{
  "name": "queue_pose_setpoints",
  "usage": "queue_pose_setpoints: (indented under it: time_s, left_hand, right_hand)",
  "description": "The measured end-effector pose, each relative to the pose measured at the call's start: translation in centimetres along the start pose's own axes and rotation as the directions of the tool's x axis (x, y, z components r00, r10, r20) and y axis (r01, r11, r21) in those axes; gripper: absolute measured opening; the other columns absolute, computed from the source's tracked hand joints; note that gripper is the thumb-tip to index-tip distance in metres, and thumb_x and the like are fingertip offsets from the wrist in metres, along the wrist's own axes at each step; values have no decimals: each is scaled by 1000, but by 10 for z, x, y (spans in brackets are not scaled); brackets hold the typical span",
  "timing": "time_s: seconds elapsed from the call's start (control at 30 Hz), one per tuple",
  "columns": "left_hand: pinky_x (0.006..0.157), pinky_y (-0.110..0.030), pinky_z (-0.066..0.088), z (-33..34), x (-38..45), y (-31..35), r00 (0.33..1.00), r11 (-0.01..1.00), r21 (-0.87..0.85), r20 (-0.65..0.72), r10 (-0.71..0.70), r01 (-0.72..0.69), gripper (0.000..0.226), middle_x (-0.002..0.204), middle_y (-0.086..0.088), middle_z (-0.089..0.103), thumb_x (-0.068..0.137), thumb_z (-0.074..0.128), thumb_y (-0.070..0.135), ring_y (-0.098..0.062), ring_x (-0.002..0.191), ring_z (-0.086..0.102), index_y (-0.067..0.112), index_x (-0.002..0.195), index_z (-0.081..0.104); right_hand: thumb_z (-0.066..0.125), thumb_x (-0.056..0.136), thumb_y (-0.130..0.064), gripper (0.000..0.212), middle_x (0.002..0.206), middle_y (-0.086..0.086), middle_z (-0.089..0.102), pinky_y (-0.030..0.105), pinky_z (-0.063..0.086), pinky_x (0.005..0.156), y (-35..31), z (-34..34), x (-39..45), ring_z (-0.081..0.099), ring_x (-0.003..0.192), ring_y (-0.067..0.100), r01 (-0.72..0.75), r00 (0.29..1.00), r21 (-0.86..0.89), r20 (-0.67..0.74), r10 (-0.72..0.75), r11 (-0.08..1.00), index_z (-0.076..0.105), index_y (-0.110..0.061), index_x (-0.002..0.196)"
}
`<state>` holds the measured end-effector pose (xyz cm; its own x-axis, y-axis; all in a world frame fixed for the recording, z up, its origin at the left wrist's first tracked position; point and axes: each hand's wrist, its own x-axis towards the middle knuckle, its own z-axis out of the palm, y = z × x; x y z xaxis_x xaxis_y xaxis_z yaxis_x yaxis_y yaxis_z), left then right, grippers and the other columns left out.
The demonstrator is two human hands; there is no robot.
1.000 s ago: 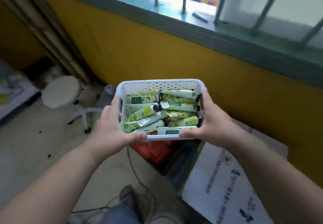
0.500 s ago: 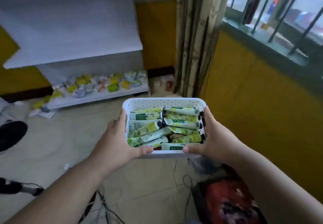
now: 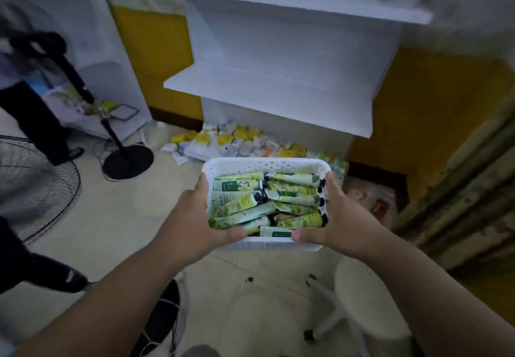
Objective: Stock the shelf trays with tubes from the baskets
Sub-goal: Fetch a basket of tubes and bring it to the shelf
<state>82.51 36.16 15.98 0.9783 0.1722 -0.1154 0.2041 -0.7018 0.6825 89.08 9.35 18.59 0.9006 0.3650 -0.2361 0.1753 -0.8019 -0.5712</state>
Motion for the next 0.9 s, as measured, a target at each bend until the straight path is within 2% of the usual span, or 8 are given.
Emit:
queue_pose_setpoints:
  time_s: [0.1, 0.2, 0.4, 0.53, 0.6, 0.67, 0.77, 0.9]
  left_hand:
    - [94, -38, 46, -25, 63, -19, 993, 997, -13, -89, -79, 78, 150, 143, 1, 30, 30, 58, 91, -17, 126, 42, 36, 151, -12]
    - [93, -36, 46, -47, 131, -46, 986, 993, -5, -116, -119, 119, 151, 142, 0, 31, 32, 59, 91, -18, 125, 42, 34, 151, -13]
    - [96, -39, 47, -102, 263, -76, 981, 989, -10, -130, -146, 146, 148, 142, -2, 32, 36, 63, 90, -21, 126, 44, 33, 152, -9]
    - [90, -37, 49, -136, 340, -85, 980, 994, -17, -169, -108, 106, 142, 126, 0, 42, 39, 68, 87, -18, 115, 48, 37, 151, -3]
    - [87, -37, 51, -149, 383, -98, 975, 994, -23, -195, -106, 103, 137, 116, 3, 45, 39, 70, 86, -17, 109, 50, 39, 150, 5]
    - [88, -38, 52, -159, 422, -115, 970, 993, -40, -214, -117, 111, 135, 116, 4, 48, 36, 68, 88, -15, 109, 51, 41, 148, 11]
    - [90, -39, 54, -183, 477, -146, 944, 984, -110, -285, -164, 138, 131, 123, 10, 55, 38, 72, 86, -11, 112, 54, 45, 147, 14]
    - [90, -38, 53, -235, 517, -175, 882, 963, -164, -391, -264, 215, 114, 119, 15, 56, 44, 78, 76, -10, 112, 53, 51, 140, 22]
  right_hand:
    - [72, 45, -80, 150, 160, -8, 15, 34, 41, 105, -23, -9, 92, 36, 138, 16, 76, 995, 19, 56, -77, 997, -22, -29, 149]
    - [73, 47, -75, 147, 159, -6, 17, 29, 40, 100, -49, -8, 179, 38, 137, 18, 107, 990, 5, 94, -107, 994, -19, -26, 151]
    - [71, 37, -86, 153, 157, -11, 26, 39, 45, 103, -97, -26, 326, 42, 134, 15, 129, 988, -9, 84, -128, 992, -17, -33, 150]
    - [72, 35, -85, 156, 159, -13, 17, 36, 40, 107, -126, -45, 409, 35, 139, 12, 140, 985, 21, 99, -141, 990, -21, -33, 149]
    - [78, 42, -77, 153, 158, -13, 18, 28, 41, 101, -139, -48, 461, 35, 137, 11, 155, 981, 29, 117, -157, 987, -20, -29, 150]
    - [82, 52, -65, 146, 156, -13, 24, 20, 38, 88, -155, -47, 511, 40, 132, 10, 176, 973, 12, 152, -176, 984, -18, -25, 151]
    - [81, 53, -65, 144, 155, -9, 30, 22, 43, 79, -186, -41, 600, 48, 126, 14, 282, 945, -34, 181, -271, 959, -17, -26, 151]
    - [83, 49, -66, 147, 152, -7, 36, 28, 44, 93, -257, -24, 699, 45, 130, 14, 423, 871, -4, 276, -406, 906, -16, -28, 151]
